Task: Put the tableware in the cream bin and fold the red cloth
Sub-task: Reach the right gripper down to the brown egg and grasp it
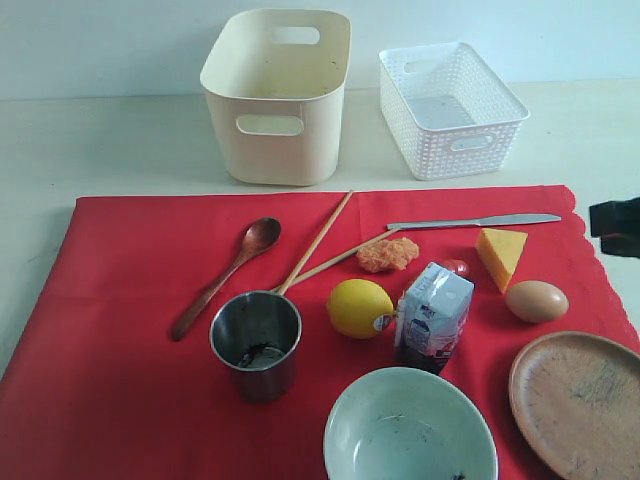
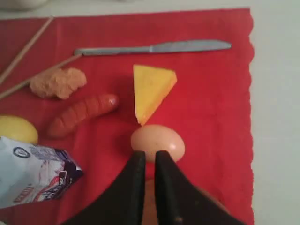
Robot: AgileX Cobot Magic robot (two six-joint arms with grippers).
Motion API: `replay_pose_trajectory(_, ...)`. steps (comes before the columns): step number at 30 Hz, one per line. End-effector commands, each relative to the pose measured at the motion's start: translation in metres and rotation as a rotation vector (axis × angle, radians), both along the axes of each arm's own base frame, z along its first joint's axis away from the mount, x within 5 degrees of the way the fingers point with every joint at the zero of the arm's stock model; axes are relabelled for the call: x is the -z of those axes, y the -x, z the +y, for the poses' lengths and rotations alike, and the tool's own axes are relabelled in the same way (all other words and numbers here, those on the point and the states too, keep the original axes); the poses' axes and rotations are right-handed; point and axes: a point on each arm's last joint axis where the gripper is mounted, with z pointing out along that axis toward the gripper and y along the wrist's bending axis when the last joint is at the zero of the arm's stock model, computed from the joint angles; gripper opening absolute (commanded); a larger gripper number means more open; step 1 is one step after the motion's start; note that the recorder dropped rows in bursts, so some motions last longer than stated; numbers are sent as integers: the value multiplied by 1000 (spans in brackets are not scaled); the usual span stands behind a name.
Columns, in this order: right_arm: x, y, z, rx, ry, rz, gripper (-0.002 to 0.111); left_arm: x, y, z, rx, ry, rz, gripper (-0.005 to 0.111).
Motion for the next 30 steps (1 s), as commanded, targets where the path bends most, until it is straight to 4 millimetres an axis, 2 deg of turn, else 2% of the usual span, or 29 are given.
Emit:
replay_pose_trajectory(1,22,-13,11,-85,12,108,30,-1,0,0,4,3,-12,1)
replay_pose_trajectory(6,35,-26,35,-234,92,145,53,-1,0,0,4,3,-12,1)
replay_pose_trajectory(12,47,-46,37,-275,188,178,75,-1,0,0,4,3,-12,1)
replay_pose_trajectory(20,80,-61,37,-261,222,216,76,-1,0,0,4,3,-12,1)
replay_pose_trajectory(30,101,-70,36,-280,267,212,76,-1,0,0,4,3,-12,1)
